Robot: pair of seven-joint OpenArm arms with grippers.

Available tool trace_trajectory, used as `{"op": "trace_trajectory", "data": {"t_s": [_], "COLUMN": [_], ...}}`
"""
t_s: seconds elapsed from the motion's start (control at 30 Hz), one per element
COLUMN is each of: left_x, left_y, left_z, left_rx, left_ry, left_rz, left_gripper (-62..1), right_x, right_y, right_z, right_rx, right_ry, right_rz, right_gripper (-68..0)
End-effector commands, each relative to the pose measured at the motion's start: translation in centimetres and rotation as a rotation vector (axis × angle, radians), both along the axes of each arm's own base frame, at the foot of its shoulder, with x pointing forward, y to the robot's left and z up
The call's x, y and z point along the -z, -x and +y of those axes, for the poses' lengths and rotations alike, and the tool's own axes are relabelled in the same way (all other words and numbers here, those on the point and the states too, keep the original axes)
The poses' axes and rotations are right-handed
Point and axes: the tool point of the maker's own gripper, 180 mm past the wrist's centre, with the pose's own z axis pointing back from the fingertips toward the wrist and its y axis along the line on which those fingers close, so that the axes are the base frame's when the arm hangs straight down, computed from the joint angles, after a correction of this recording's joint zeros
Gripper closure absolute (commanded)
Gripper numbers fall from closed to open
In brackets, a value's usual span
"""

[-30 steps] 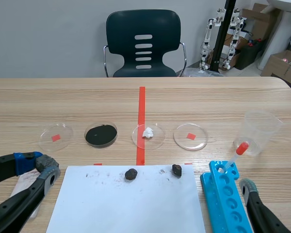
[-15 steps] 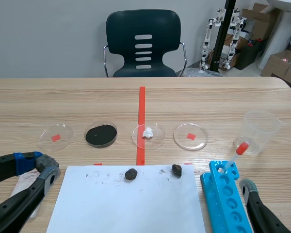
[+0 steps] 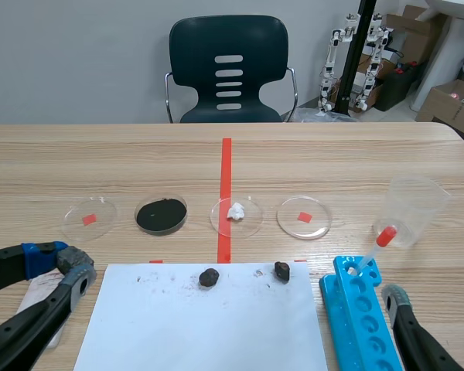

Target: Rub the mineral on the streak plate

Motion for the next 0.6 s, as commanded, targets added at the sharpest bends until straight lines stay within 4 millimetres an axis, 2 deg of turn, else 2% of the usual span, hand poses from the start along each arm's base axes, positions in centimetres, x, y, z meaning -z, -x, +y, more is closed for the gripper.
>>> {"op": "trace_trajectory", "data": {"t_s": [0.0, 0.57], "left_x": [-0.93, -1.11], "left_y": [-0.27, -0.51], "left_z": [-0.23, -0.24], "left_rx": [0.003, 0.003], "left_ry": [0.022, 0.022], "left_rz": [-0.033, -0.043], "left_gripper": [-5.5, -5.5], "right_x": [-0.91, -0.91], "right_y": [-0.45, -0.45], "right_z": [-0.05, -0.05], "right_rx": [0.005, 0.005], "right_ry": [-0.008, -0.008], "right_rz": [-0.036, -0.036], "right_gripper": [-67.9, -67.9]}}
